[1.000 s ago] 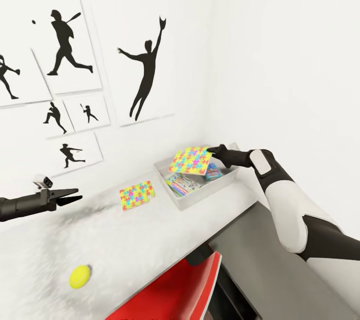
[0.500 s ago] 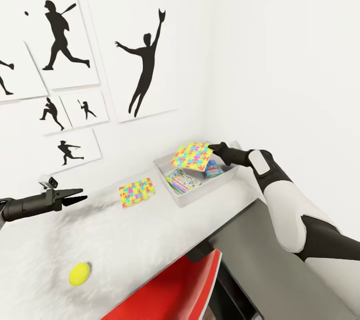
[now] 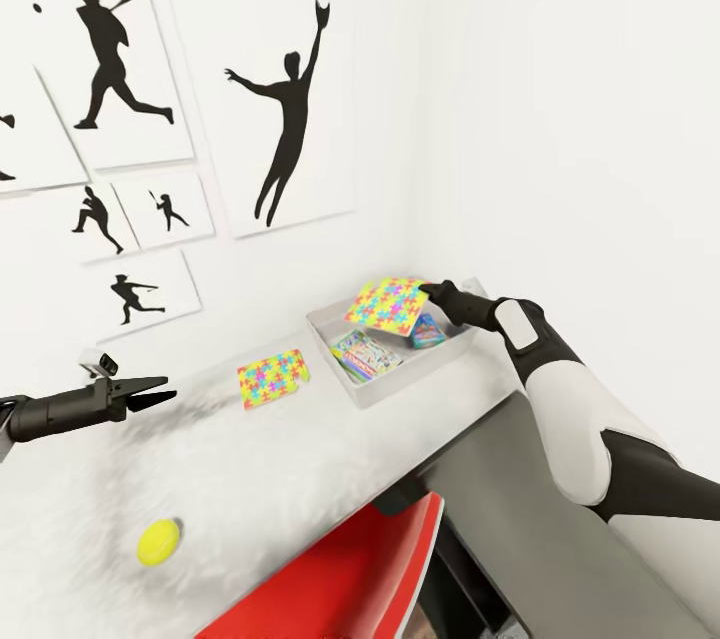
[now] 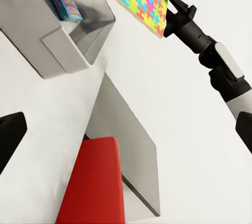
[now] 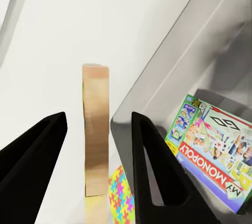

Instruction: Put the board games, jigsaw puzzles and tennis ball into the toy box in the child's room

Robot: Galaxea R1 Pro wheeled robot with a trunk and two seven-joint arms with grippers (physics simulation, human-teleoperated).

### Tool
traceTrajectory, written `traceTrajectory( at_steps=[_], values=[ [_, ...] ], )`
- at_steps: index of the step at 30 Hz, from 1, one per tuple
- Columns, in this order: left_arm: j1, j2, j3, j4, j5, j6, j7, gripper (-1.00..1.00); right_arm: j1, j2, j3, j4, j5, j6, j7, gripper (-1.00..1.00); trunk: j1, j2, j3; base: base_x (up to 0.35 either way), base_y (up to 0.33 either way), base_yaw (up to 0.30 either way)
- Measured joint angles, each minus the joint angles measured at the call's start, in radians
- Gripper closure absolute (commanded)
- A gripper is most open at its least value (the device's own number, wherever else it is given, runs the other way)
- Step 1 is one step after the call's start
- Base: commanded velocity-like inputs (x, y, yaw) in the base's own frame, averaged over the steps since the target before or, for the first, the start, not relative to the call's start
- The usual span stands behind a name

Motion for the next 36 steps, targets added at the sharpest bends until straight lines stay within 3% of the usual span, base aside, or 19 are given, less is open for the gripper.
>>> traceTrajectory(
  at_steps=[36],
  values=[
    [0.000, 0.000, 0.000, 0.000, -0.002, -0.002, 0.000, -1.00, 0.035, 0.049, 0.003, 0.005, 0.003, -0.127, 0.014, 1.00, 0.000, 0.000, -0.059, 0.000, 0.000, 0.000]
  ],
)
